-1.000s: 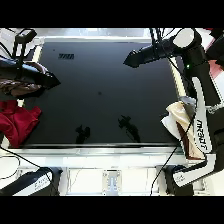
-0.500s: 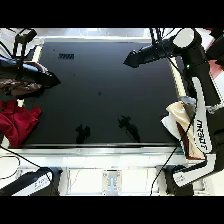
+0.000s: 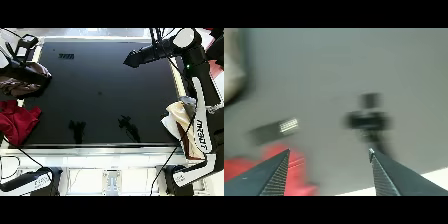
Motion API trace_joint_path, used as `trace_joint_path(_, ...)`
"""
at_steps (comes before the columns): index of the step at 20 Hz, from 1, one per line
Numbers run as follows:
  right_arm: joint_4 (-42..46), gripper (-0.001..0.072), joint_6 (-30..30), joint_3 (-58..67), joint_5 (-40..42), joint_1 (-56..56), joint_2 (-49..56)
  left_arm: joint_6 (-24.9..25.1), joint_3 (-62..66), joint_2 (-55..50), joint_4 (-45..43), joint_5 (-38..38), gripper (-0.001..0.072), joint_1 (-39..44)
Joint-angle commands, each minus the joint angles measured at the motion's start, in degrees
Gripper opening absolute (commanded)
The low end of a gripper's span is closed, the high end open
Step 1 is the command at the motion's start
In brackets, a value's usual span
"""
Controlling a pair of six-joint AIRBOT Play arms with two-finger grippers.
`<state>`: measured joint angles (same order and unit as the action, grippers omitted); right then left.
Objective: Fold the shirts.
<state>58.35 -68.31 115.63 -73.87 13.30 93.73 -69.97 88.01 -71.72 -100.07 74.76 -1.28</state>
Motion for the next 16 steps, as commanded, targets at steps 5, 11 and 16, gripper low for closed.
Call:
trace_joint_path(5,0.13,0.0387,0.00,0.07,1.77,-0.04,0.02,-18.60,0.02,-1.90,-23.74,-6.38,0.0584,-9.97)
trace_joint_path(11,-3.04,0.0387,-0.04,0.07,2.08,-0.04,0.02,-19.87,-0.02,-5.49,-22.69,-6.29,0.0584,-16.09)
trace_joint_path(16,-5.95,0.0387,-0.07,0.07,1.88,-0.04,0.02,-19.85,-0.02,-9.77,-22.67,-6.62,0.0584,-18.62)
